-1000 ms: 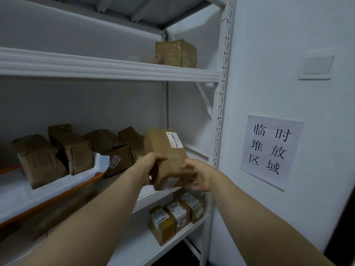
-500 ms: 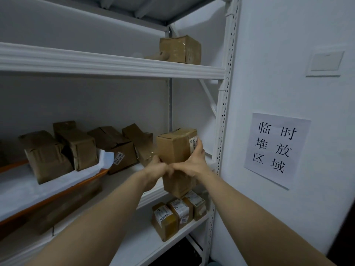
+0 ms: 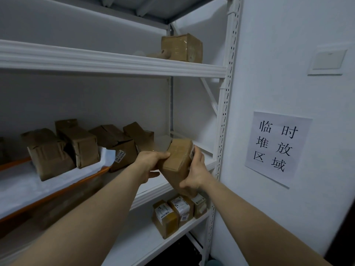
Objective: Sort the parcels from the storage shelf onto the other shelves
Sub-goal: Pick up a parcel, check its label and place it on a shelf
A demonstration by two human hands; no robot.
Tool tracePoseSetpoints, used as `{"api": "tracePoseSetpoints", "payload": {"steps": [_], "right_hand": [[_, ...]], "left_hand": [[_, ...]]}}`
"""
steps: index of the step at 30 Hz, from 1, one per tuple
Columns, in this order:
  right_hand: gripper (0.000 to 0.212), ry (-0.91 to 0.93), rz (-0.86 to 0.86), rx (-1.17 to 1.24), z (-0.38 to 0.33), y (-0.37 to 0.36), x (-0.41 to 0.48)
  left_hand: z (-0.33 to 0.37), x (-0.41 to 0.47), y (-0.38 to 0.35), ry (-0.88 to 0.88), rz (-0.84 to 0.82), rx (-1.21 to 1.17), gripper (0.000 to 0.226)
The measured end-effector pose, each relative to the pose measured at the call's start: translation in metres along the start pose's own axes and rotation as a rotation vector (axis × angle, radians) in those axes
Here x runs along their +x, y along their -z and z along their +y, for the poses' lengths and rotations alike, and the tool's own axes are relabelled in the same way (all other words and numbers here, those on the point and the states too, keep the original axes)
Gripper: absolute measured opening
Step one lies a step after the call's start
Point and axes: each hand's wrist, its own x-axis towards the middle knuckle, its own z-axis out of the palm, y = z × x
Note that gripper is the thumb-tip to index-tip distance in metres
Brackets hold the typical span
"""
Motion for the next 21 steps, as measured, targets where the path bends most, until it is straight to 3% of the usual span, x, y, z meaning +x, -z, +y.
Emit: {"api": "tracePoseSetpoints", "payload": {"steps": [13,18,21], "right_hand": [[0.131,0.298,0.051,-0.306,0.015,-0.002,-0.004],[0.123,0.428,0.085,-0.5,0.014,-0.001,-0.001],[0.12,0.451,0.128,-0.609,0.011,0.0,-0.004]], "left_hand": [[0.0,0.004,0.002,-0.012,0.021,-0.088,0.025],[0.005,0.006,0.003,0.212,-0.197,-0.011,0.07],[0.001,0.006,0.005,0.324,-0.226,-0.043,0.073]]}}
